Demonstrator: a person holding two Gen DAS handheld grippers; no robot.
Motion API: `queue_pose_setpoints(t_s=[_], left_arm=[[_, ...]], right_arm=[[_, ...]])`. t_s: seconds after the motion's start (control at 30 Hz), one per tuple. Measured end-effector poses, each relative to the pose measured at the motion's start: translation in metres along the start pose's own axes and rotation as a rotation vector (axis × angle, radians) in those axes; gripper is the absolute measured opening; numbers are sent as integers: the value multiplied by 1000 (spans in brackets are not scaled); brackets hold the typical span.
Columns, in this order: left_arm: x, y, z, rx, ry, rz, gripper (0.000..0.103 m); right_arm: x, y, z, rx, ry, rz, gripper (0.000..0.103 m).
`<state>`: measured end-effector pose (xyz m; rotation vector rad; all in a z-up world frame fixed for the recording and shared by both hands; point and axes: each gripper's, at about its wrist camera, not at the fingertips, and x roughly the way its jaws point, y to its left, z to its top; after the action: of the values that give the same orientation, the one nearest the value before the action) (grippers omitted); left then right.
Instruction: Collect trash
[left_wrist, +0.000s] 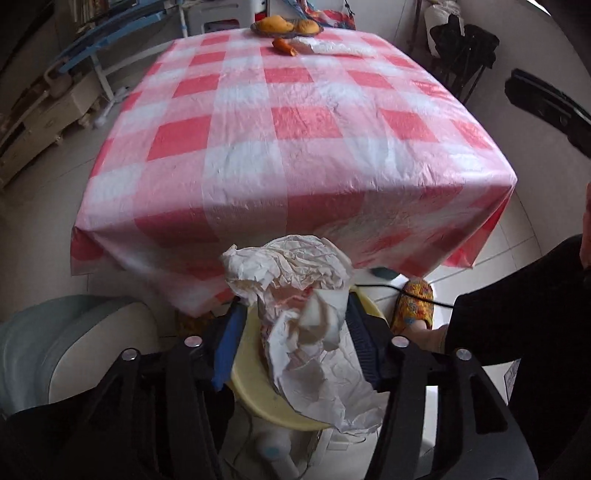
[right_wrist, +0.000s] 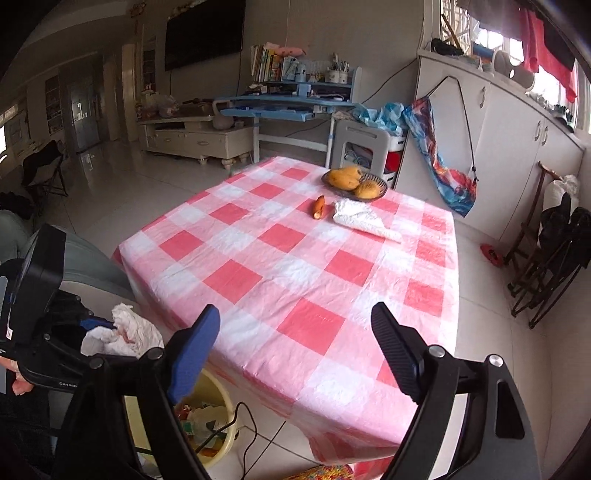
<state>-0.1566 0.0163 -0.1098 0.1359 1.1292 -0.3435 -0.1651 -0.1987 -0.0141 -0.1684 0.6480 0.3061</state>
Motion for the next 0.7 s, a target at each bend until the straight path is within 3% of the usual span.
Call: queue_pose_setpoints(t_s=[0.03,0.1,0.23,0.43,0.7], left_arm=[[-4,4,3,-21,-33,2,74],[-11,14,7,-79,-84,19,80],[-17,33,11,-176,-131,43,81],[-30,52,13,-274,-208,32,86],[-25,56,14,-308,-202,22,87]], right_arm=[[2,-1,-1,4,5,1,88],[10,-2,-4,16,15,-21,88],[22,-4,-8,68,30,-25,88],[27,9,-9,9,41,-58,89],[34,25,-14,-82,69,-72,92]])
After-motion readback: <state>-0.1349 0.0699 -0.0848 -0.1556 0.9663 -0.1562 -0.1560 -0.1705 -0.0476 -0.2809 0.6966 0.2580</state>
